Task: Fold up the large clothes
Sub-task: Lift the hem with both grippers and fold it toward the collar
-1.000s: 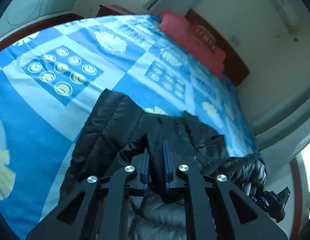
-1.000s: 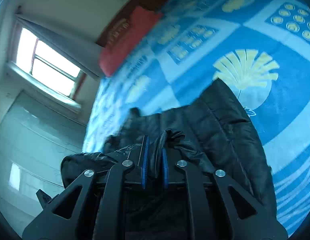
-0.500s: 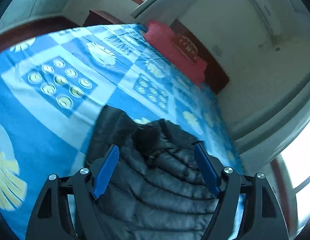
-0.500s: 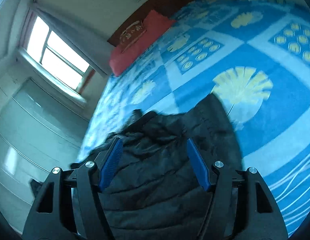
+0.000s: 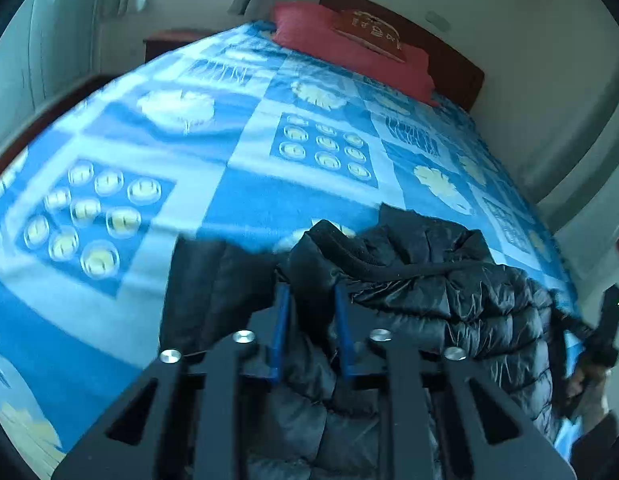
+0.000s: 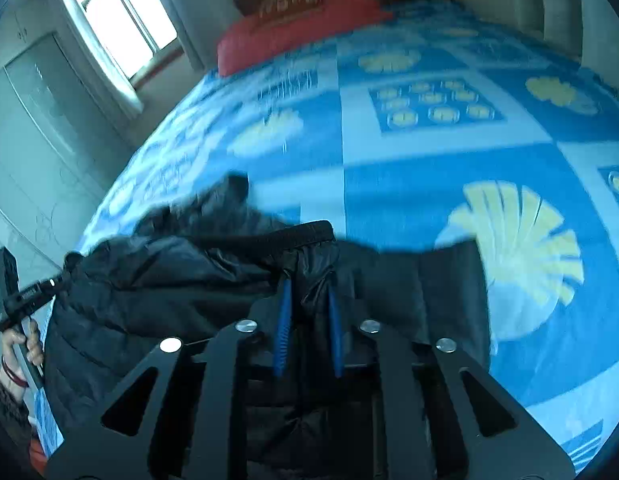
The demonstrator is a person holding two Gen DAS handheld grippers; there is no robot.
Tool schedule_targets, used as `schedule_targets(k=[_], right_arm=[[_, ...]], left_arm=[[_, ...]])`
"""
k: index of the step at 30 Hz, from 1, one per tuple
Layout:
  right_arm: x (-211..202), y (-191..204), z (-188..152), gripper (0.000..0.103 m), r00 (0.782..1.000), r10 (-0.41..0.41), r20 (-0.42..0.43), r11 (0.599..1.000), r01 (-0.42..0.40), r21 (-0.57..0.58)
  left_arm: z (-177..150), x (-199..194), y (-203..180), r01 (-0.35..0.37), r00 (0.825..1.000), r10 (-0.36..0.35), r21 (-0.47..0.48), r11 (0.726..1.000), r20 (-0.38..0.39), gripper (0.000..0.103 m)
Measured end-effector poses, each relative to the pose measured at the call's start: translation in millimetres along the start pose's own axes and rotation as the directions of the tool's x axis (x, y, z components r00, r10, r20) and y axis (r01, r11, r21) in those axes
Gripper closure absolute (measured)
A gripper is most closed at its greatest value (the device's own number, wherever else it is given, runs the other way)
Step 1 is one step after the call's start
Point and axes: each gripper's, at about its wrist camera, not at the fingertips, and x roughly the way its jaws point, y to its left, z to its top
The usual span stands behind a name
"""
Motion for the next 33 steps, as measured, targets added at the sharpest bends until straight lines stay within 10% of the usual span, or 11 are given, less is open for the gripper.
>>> schedule_targets(k=[13,19,24,29,33], right_arm=[[70,-11,11,0.081,0.982,-0.182,-0.044,0.983,0.181,-0.007],[52,-16,12,0.050,0.977,-0.213,-0.028,0.976,0.214,0.037],[12,-5,7,0.048,0.967,-0.250,0.052,0.966,0.245,0.089],[-8,68,-3,0.048,0.968,-0.209,0.136,0.974,0.218,-0.054],[11,115,-12,0.050,0.997,-0.028,0.067,0.996,0.034,-0.083]], left_arm=[[25,68,7,-0.172,0.985,0.172,-0.010,0.985,-0.005,0.086],[25,50,21,-0.125,0.992,0.125,-0.071,0.990,-0.004,0.064],[28,0,39,-0.161,0.982,0.175,-0.170,0.972,0.073,0.044],[11,-26,-11,-0.068,0.991,0.076,-0.072,0.995,0.106,0.044],[-14,-13,-65,0.070,0.995,-0.068,-0.029,0.997,0.067,0.043]])
